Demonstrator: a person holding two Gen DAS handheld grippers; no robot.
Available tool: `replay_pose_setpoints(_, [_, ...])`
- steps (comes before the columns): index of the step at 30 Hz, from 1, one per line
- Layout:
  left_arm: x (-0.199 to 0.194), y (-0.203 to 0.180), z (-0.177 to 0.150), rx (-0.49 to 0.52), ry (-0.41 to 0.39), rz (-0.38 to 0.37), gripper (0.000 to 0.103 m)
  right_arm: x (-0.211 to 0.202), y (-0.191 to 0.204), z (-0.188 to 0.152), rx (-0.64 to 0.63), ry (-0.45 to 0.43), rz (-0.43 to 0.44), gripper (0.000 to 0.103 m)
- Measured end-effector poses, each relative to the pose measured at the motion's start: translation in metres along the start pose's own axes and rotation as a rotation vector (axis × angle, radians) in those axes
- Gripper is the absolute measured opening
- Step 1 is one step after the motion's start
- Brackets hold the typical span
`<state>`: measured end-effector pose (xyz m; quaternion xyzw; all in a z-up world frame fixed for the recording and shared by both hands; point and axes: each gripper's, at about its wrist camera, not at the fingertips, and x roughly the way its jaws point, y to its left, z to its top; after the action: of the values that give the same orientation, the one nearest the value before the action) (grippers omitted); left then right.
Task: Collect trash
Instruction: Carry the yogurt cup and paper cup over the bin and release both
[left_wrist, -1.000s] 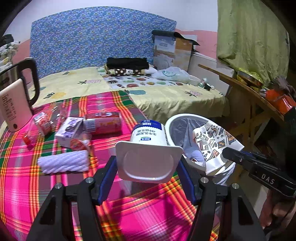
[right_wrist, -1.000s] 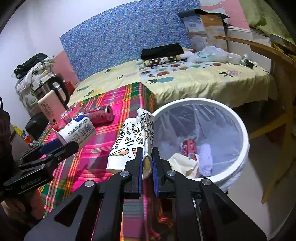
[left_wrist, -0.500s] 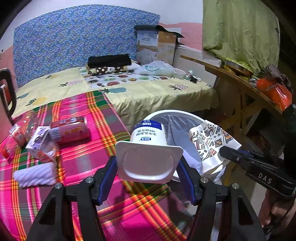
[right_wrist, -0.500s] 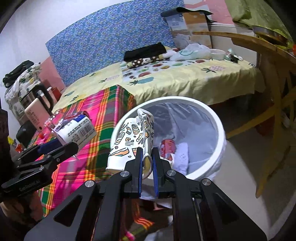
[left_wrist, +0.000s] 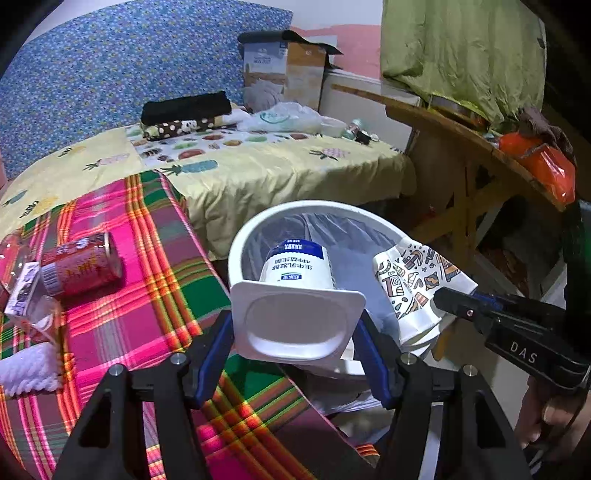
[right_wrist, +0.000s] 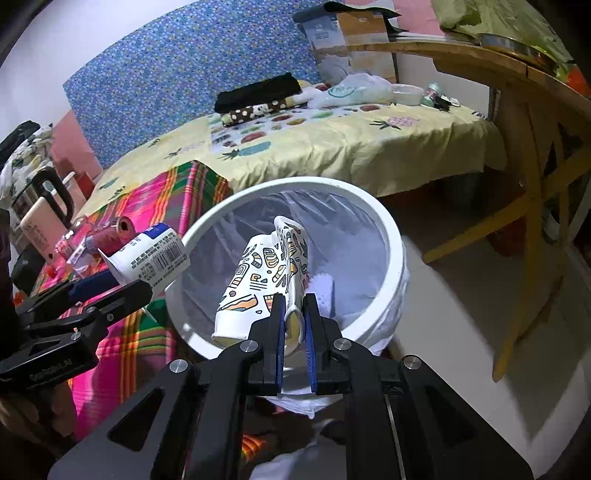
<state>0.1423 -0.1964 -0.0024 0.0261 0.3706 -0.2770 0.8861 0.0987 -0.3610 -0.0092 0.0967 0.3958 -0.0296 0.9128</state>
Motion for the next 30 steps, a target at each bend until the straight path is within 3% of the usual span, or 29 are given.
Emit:
replay_pose_setpoints(7, [0.012,-0.006,0.000,0.022,0.034,-0.013,0.067,0.005,-0.006,0.000,0.000,0.023,-0.038,0.011])
replay_pose_setpoints(20, [0.006,0.000,0.004,0.000,-0.018,-0.002,0.074,-0.004,-0.005,0.003,0.001,-0.039,-0.033,0.019])
replay_pose_setpoints(28, [-0.013,0.012,0.001,-0.043,-0.037,0.023,0.074,-0.013,0.010,0.003,-0.037,-0.065,0.000,0.042])
replay_pose_setpoints(30, [-0.020,0.017,-0.002,-0.057,-0.046,0.035,0.074,-0.014,0.013,0.003,-0.044,-0.068,0.011,0.043])
